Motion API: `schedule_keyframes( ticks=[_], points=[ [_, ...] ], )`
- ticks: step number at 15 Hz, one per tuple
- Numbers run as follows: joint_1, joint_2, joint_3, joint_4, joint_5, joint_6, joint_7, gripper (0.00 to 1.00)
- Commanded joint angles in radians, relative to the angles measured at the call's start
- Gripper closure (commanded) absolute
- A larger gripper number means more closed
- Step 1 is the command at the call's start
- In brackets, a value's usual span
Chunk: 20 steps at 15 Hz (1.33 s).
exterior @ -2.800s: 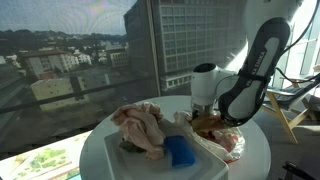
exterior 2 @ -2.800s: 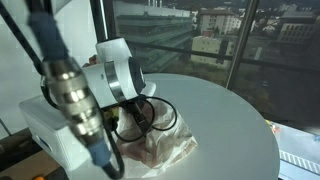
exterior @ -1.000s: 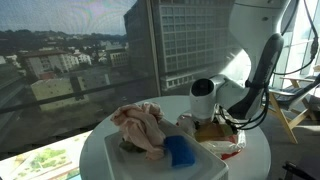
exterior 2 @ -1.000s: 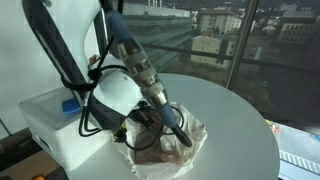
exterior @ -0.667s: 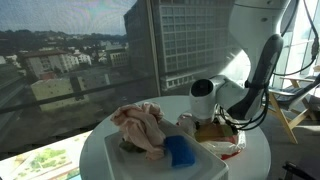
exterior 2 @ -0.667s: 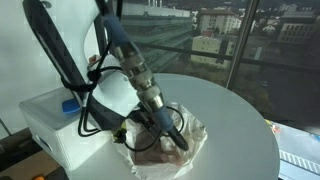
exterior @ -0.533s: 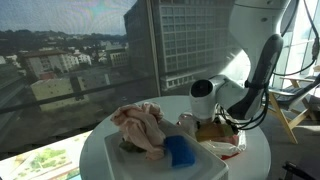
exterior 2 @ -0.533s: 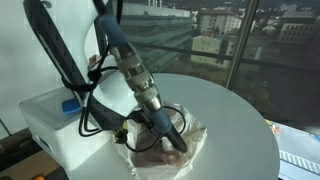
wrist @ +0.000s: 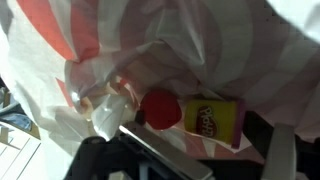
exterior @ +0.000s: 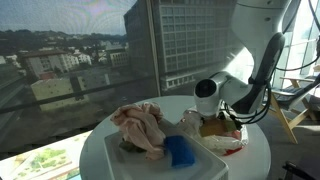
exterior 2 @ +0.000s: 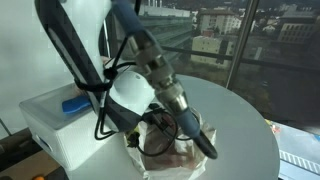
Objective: Remove the objects in the plastic bag
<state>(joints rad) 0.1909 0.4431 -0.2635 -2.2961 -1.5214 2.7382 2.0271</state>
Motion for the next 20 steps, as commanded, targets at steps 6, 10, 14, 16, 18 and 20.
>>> schedule_keyframes(
  ticks=[6, 10, 14, 16, 18, 20],
  points=[
    [0.000, 0.054, -0.008, 0.090, -0.210, -0.007, 0.156, 0.00],
    [-0.005, 0.103, -0.006, 0.122, -0.235, -0.004, 0.180, 0.00],
    [0.000, 0.136, -0.012, 0.157, -0.258, -0.036, 0.187, 0.00],
    [-0.004, 0.145, -0.011, 0.168, -0.266, -0.039, 0.194, 0.02],
    [-0.004, 0.149, -0.009, 0.173, -0.270, -0.045, 0.200, 0.27],
    [-0.002, 0.150, -0.007, 0.171, -0.273, -0.044, 0.201, 0.37]
  ],
)
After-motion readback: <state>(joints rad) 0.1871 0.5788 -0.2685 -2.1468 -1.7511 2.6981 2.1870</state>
